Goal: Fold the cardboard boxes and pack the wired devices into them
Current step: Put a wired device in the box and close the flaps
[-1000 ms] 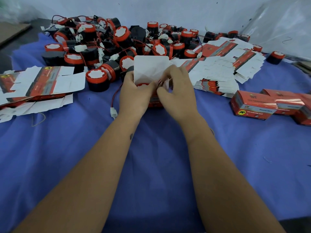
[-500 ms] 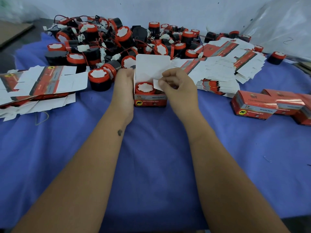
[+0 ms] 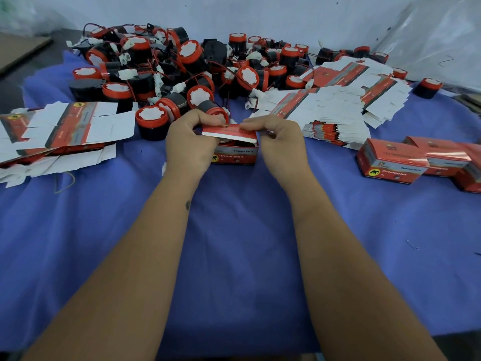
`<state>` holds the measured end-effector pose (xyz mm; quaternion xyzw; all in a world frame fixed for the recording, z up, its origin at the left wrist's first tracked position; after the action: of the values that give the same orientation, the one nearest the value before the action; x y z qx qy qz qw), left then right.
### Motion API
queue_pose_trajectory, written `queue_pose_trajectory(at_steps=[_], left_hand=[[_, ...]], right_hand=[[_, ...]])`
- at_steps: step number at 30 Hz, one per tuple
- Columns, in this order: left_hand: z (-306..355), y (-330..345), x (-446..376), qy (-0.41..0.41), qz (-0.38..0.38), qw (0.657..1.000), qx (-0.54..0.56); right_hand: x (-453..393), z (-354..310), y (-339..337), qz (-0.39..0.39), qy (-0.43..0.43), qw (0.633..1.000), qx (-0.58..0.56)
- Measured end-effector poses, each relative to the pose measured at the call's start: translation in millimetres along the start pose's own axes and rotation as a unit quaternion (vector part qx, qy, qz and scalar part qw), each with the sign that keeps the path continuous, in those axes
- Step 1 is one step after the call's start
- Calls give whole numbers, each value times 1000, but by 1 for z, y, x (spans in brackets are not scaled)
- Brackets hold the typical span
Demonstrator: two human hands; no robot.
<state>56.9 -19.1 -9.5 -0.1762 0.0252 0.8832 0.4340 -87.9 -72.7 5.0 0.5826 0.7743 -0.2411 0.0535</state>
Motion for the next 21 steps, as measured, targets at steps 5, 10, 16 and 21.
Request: queue_pose_trajectory(at_steps=[5,10,16,21], left_hand=[[9,-11,-3,-129,-57,982,127],[9,-11,-2,-3,-173,980,-100],[5,-15,4,121,-134,966,-185],[5,-15,4,65,-124,986,-93]], right_hand=[[2,5,-6,-26,45,994,-101],[4,12,-7,-94,-22,993,62],[0,11,-3,-52,-42,992,104],[0,11,-3,-28,-42,995,91]])
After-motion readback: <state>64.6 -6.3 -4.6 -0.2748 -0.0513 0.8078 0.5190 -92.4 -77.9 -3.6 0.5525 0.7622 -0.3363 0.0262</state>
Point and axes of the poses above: each hand's wrist, its own x-axis away from the middle knuckle, its own y-axis out of the palm, z = x × y, the point moved 1 cm from there along -x, towards the middle knuckle, and after that the axes turned 1 degree about x, right-handed, at the moved point
